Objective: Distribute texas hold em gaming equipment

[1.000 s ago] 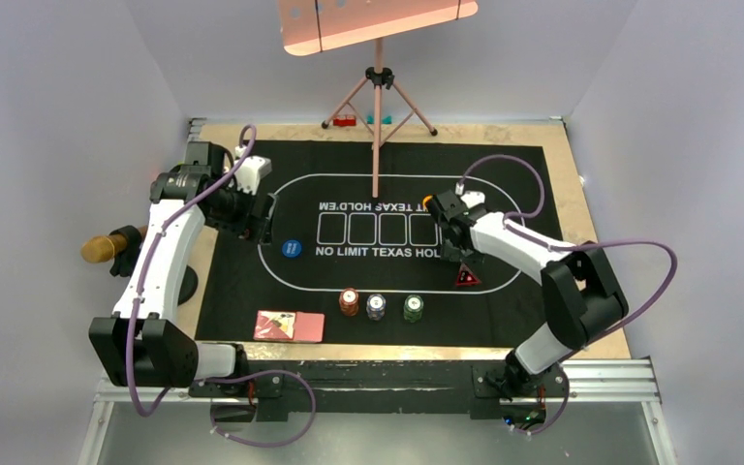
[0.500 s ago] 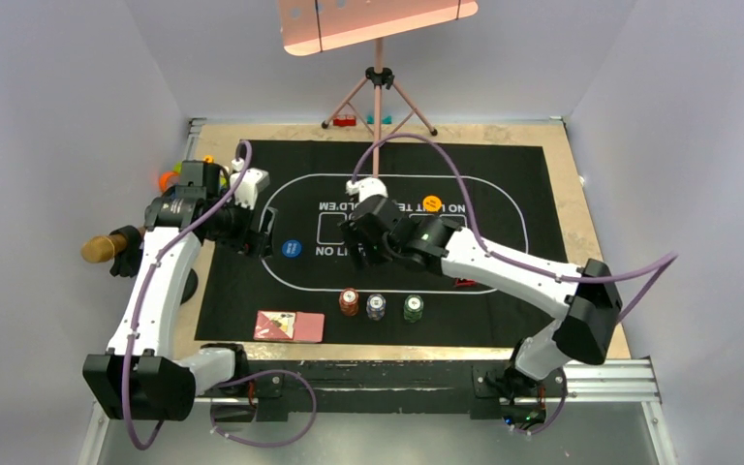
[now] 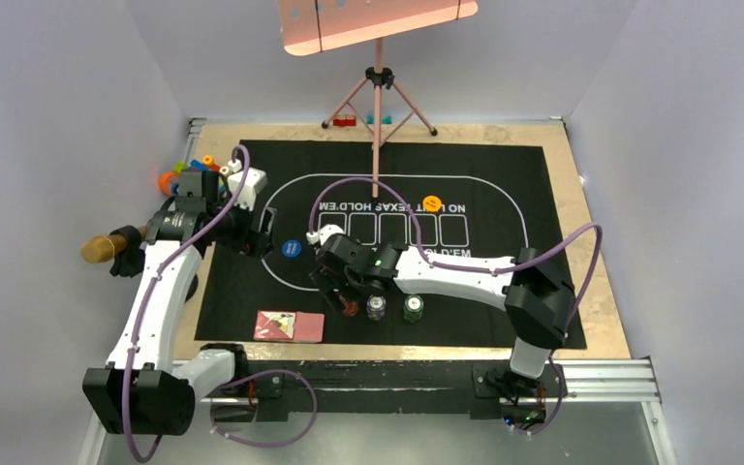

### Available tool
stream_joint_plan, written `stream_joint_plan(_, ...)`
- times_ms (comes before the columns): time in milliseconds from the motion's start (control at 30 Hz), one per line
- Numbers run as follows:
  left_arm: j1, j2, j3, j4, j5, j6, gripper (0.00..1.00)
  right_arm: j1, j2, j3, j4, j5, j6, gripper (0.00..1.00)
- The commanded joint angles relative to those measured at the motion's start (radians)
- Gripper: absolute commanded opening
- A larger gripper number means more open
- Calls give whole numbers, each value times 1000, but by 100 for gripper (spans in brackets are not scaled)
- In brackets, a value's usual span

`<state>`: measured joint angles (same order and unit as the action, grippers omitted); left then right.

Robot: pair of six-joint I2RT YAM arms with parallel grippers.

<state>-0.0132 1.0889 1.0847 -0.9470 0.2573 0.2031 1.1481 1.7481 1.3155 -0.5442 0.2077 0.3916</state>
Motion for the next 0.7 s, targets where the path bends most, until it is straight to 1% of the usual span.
stream_joint_plan(0,7,29,-8,70,-6,-17,100,4,0,-5,23,6,-16,81)
stream_joint_plan(267,8,28,-38,96,1,-12,100,6,28,-19,33,-4,-5,78)
stream_joint_plan(567,7,23,-52,111,-9,9,100,10,69,-9,42,-25,14,70)
stream_joint_plan(667,7,20,-55,112,-18,15,100,10,73,-7,43,-23,19,65)
